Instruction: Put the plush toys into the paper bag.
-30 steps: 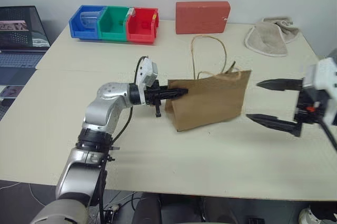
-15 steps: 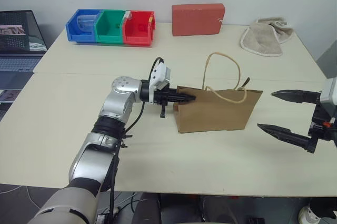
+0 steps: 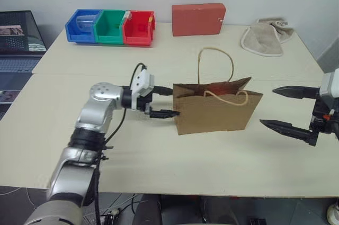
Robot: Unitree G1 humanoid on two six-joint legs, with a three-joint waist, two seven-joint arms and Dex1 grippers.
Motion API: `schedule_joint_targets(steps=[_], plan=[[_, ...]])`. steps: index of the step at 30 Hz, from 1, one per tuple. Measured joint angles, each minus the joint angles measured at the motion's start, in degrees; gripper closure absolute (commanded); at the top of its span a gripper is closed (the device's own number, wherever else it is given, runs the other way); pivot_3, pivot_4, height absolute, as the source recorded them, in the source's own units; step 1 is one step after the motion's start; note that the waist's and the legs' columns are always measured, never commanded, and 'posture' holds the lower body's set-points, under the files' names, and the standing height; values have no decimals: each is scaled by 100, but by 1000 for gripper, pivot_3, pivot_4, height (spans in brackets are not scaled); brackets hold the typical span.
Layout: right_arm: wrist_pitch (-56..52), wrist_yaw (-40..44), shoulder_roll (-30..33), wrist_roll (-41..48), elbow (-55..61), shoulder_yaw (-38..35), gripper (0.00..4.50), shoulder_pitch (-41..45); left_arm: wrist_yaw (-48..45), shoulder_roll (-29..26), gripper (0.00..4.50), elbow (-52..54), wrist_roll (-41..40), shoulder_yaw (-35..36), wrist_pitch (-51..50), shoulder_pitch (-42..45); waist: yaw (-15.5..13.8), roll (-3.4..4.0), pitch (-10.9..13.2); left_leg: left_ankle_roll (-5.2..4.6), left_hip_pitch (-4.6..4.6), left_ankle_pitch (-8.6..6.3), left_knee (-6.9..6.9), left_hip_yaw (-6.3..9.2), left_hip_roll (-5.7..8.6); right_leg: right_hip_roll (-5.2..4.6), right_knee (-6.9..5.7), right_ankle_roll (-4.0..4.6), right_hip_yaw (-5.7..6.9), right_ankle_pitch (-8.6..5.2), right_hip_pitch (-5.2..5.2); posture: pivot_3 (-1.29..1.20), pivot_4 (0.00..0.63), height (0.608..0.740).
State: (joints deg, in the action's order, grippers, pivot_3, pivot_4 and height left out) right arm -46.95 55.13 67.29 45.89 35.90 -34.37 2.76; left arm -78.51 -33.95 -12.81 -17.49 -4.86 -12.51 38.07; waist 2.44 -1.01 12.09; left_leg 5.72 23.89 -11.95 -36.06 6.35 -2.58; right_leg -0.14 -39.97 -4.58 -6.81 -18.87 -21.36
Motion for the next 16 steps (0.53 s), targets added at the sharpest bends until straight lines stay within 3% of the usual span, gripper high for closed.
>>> schedule_joint_targets(steps=[4,8,13,16], plan=[[250,297,173,-221,-417,41,0,96,256,-469,587,658,-38,279,-315,-326,-43,0,0,0,-3,0,-2,3,-1,0,1,0,4,0,5,0,150,740],[1035,1171,874,-717,-1709,432,0,596,363,-2041,587,1554,-61,967,-1177,-1137,79,0,10,-1,-4,-1,5,-13,-8,0,6,0,-5,-1,-4,0,150,740],[1653,1810,956,-1095,-2627,864,0,909,622,-2554,587,2436,-576,2035,-1918,-1656,61,12,10,0,-6,-1,6,-19,-4,-5,10,-1,-9,-3,-1,0,150,740],[1829,1951,956,-1234,-2977,1026,0,1088,702,-2540,587,2699,-802,2094,-2136,-2082,68,14,12,0,-7,-1,5,-17,-9,0,4,0,-6,-2,-5,0,150,740]])
